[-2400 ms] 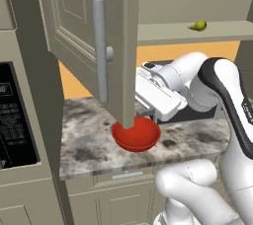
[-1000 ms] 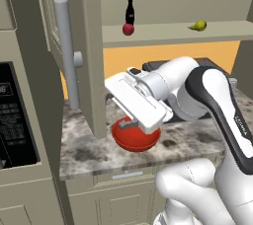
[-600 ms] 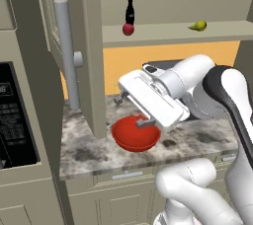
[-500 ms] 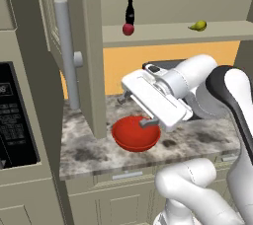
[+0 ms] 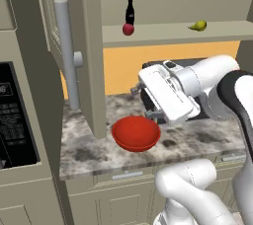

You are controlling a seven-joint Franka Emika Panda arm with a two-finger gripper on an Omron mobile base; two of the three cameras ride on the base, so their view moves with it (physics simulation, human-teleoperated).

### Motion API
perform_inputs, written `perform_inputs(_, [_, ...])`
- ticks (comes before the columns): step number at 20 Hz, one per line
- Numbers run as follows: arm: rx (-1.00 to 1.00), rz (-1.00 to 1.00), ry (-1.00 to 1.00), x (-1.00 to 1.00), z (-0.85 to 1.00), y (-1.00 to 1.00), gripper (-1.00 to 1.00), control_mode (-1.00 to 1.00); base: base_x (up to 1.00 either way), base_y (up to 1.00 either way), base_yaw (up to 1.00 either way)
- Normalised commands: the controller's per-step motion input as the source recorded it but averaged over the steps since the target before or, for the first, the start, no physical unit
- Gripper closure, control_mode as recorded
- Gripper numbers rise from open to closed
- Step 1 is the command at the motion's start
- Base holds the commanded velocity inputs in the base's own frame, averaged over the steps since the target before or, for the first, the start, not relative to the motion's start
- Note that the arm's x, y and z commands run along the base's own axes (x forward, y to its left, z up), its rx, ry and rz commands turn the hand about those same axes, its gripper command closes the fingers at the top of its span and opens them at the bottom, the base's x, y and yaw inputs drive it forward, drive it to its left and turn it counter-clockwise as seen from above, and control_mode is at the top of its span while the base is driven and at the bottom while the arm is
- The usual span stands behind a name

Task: Open the cabinet. Pick the apple and pear from the cabinet and place them into the bowl. Then close the cabinet.

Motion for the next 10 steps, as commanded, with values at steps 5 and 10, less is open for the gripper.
perform_inputs(5, [0.0, -0.42, 0.01, 0.06, 0.0, 0.0, -1.0, -1.0, 0.0, 0.0, 0.0])
perform_inputs(10, [0.0, -0.38, 0.04, 0.13, 0.0, -0.03, -1.0, -1.0, 0.0, 0.0, 0.0])
